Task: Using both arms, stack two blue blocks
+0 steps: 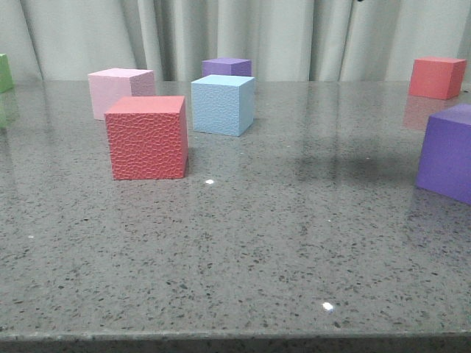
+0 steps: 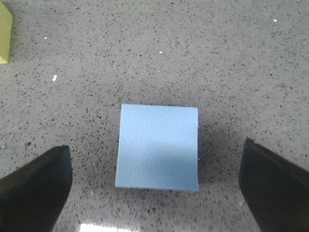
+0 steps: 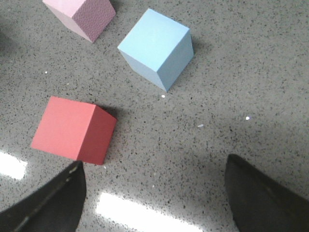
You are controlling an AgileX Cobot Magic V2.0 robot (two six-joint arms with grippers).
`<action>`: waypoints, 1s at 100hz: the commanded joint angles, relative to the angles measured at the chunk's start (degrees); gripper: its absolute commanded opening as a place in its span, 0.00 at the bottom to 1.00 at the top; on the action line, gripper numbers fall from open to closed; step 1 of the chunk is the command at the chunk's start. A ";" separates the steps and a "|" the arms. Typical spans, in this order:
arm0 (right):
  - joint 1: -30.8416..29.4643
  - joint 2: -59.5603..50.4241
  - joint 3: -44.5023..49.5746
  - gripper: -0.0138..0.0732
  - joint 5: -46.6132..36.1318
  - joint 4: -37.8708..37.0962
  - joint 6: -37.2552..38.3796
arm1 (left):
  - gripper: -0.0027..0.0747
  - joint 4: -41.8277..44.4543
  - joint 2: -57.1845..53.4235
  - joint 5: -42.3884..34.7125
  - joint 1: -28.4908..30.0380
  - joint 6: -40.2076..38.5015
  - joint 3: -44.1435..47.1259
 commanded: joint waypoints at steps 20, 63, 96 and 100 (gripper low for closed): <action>-0.04 -3.03 0.11 0.84 -4.17 -0.72 -0.76 | 0.90 -0.50 3.87 -2.32 0.01 0.66 -4.90; -0.04 -3.03 0.11 0.84 -4.35 -0.72 -0.82 | 0.87 -0.67 8.06 -1.67 0.01 1.57 -4.90; -0.04 -3.03 0.11 0.84 -4.60 -0.72 -0.82 | 0.53 -0.65 8.06 -0.25 0.01 1.57 -5.00; -0.04 -3.03 0.11 0.84 -4.66 -0.72 -0.82 | 0.50 -0.65 8.06 0.41 0.01 1.57 -5.40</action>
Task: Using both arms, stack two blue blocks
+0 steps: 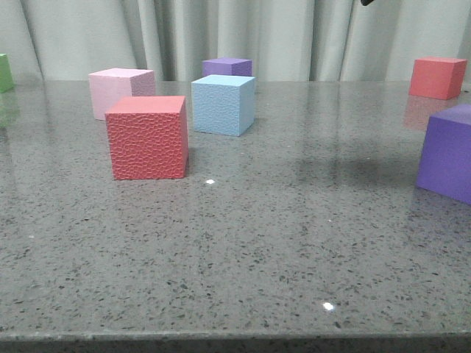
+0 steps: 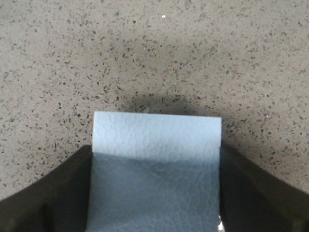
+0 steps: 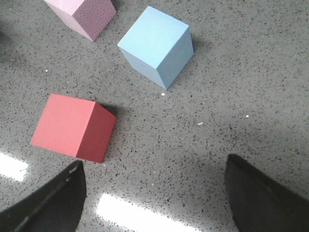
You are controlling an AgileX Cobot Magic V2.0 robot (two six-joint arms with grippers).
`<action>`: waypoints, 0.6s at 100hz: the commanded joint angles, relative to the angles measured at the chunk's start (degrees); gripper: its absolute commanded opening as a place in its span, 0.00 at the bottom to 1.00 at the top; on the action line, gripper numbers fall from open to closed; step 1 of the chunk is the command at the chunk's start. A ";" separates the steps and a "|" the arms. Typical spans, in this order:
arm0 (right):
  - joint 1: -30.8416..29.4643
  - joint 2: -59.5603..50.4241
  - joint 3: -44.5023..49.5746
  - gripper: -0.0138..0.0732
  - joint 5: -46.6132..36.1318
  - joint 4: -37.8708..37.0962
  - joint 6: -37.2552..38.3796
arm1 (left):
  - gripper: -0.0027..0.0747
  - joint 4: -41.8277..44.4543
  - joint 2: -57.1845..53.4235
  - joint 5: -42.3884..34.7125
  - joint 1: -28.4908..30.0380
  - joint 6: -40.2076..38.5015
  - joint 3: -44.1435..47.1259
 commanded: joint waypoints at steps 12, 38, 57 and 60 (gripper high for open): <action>-0.04 -2.13 -1.48 0.84 -3.97 -0.72 -0.72 | 0.41 -1.57 -2.59 3.00 0.01 0.32 -5.53; -0.04 -2.13 -1.48 0.84 -4.35 -0.72 -0.77 | 0.40 -3.92 -2.59 9.15 -6.37 0.32 -18.49; -0.04 -2.13 -1.48 0.84 -4.35 -0.72 -0.77 | 0.40 -3.92 -2.59 12.17 -15.30 -0.72 -26.61; -0.04 -2.13 -1.48 0.84 -4.35 -0.72 -0.77 | 0.40 -3.92 -2.59 12.29 -16.62 -1.41 -27.42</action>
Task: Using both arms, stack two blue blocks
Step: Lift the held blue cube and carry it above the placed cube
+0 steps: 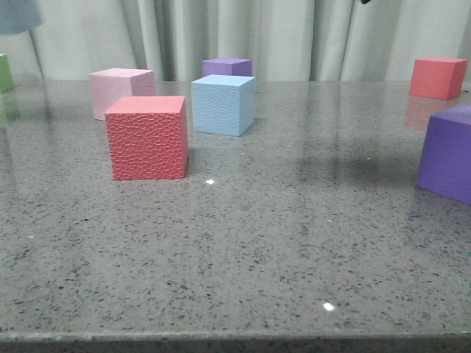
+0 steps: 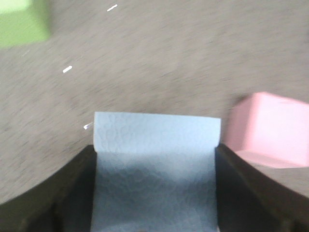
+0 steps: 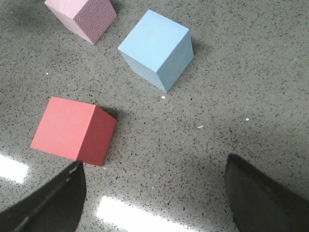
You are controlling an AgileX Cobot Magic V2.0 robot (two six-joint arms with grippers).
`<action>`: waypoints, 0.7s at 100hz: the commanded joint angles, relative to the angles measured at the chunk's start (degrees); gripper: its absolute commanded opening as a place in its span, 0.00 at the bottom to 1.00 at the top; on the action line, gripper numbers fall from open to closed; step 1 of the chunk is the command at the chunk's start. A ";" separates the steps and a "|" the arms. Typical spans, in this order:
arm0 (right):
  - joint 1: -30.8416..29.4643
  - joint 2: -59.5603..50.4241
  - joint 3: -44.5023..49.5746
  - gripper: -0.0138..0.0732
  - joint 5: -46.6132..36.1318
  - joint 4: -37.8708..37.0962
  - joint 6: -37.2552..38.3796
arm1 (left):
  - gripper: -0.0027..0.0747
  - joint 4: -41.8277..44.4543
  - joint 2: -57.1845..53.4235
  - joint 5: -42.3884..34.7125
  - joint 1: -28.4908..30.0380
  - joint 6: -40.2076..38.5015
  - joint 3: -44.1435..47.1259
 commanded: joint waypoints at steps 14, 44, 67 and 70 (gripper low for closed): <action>-0.04 -2.13 -1.48 0.84 -3.66 -0.72 -0.77 | 0.40 -0.93 -2.49 -2.28 -10.43 -3.36 -7.13; -0.04 -2.13 -1.48 0.84 -3.49 -0.72 -0.77 | 0.40 -0.82 3.15 -1.24 -20.32 -7.85 -12.48; -0.04 -2.13 -1.48 0.84 -3.04 -0.72 -0.77 | 0.40 -0.71 9.41 0.86 -24.36 -10.55 -17.49; -0.04 -2.13 -1.48 0.84 -3.04 -0.72 -0.77 | 0.40 -0.71 10.08 1.24 -24.67 -10.75 -18.05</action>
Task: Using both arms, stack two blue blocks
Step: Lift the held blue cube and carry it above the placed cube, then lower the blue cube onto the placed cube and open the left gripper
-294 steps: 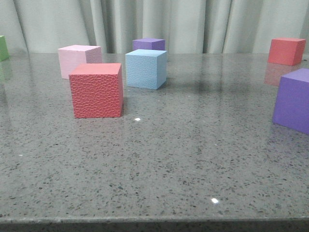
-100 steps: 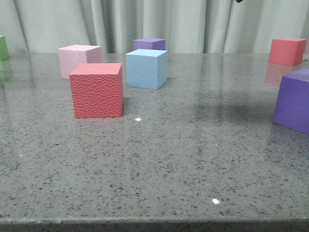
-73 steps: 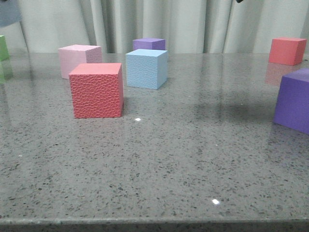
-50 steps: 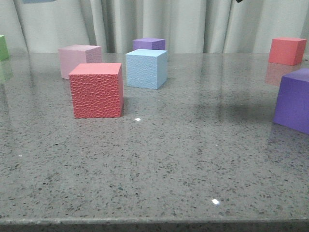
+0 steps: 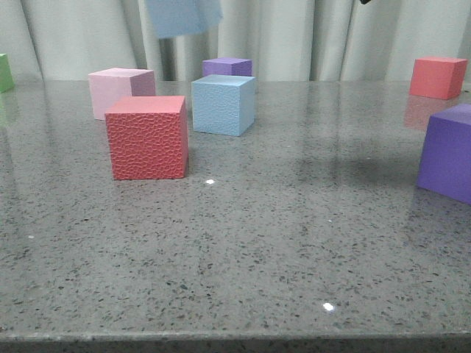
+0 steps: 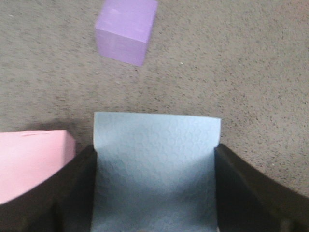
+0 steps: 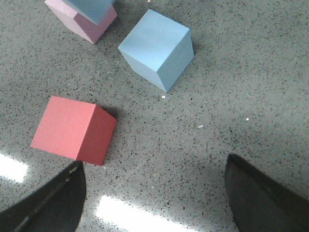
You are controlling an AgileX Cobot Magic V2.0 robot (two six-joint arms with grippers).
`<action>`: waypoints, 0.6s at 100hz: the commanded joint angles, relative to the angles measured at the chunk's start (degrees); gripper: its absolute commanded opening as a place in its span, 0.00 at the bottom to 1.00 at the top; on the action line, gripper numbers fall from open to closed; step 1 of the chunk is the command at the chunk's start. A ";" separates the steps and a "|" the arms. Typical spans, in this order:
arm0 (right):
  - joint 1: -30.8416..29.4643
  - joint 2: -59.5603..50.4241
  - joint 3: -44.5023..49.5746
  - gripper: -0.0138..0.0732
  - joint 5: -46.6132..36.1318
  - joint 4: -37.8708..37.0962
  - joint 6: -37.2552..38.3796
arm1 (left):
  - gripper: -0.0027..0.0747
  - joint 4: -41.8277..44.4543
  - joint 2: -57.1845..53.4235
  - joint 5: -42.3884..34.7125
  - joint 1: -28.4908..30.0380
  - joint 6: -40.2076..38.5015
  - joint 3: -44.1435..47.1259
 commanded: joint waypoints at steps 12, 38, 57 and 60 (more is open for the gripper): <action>-0.04 -2.13 -1.48 0.84 -3.04 -0.72 -0.65 | 0.40 -0.49 1.27 -0.41 -2.61 -1.57 -5.47; -0.04 -2.13 -1.48 0.84 -3.04 -0.72 -0.65 | 0.40 0.04 2.33 -0.36 -3.54 -1.67 -5.89; -0.04 -2.13 -1.48 0.84 -3.05 -0.30 -0.65 | 0.40 -0.94 3.05 0.23 -3.66 -1.66 -5.89; -0.04 -2.13 -1.48 0.84 -3.05 -0.28 -0.65 | 0.40 -1.09 3.05 0.34 -3.66 -1.66 -5.89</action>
